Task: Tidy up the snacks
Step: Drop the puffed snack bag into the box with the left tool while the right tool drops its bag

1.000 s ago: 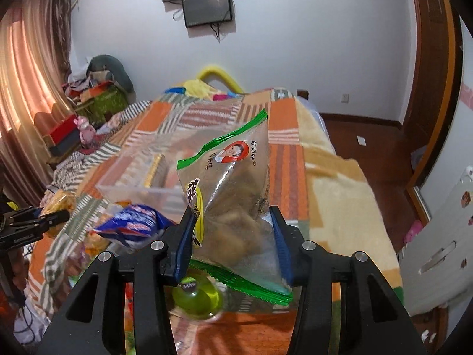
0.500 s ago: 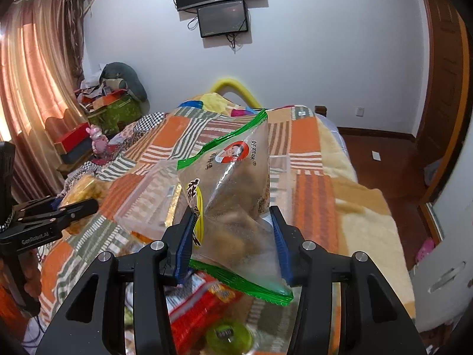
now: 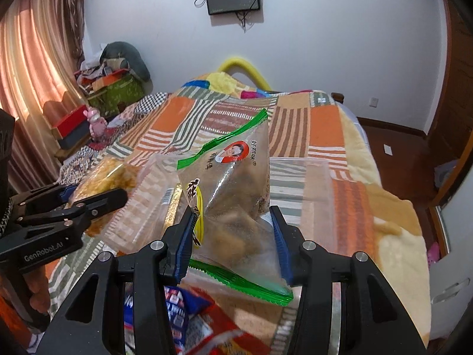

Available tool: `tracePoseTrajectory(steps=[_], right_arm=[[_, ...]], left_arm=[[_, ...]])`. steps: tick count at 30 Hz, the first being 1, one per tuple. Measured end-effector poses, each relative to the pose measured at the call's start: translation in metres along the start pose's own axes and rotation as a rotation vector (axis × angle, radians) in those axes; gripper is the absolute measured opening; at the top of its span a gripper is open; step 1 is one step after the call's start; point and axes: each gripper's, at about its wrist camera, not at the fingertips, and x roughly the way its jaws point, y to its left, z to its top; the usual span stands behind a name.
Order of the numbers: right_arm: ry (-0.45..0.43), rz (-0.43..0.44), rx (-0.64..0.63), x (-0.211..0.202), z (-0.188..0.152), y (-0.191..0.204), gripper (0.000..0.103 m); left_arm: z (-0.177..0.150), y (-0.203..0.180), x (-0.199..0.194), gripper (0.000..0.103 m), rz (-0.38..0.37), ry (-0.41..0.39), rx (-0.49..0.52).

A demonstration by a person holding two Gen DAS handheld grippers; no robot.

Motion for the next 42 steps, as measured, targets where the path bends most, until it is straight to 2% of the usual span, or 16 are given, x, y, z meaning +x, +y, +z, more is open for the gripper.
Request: tracePoseTrajectory(steps=[7,13,17,25,32,37,42], right_arm=[[0.065,0.015,-0.028,0.019,-0.001,0.008,0.045],[0.089,0.005,-0.068,0.026,-0.003,0.013,0.050],[0.053,-0.002,-0.082,0.013,-0.004,0.016,0.062],[-0.031,-0.020,-0.091,-0.025,0.000,0.016,0.063],[-0.092,-0.037,-0.077,-0.061,-0.002,0.013,0.064],[-0.121,-0.058,-0.062,-0.084,-0.013,0.006,0.067],[-0.108,-0.079,-0.036,-0.094,-0.030,-0.005,0.067]], left_arm=[[0.001,0.008,0.019,0.045,0.000,0.032,-0.017],[-0.002,0.009,0.021,0.045,0.007,0.036,-0.016],[-0.003,0.009,0.012,0.046,0.000,0.025,-0.005],[-0.004,0.007,-0.032,0.046,0.007,-0.028,0.019],[-0.015,0.011,-0.076,0.053,0.032,-0.059,0.050],[-0.032,0.018,-0.093,0.058,0.052,-0.051,0.064],[-0.056,0.028,-0.095,0.058,0.058,0.002,0.063]])
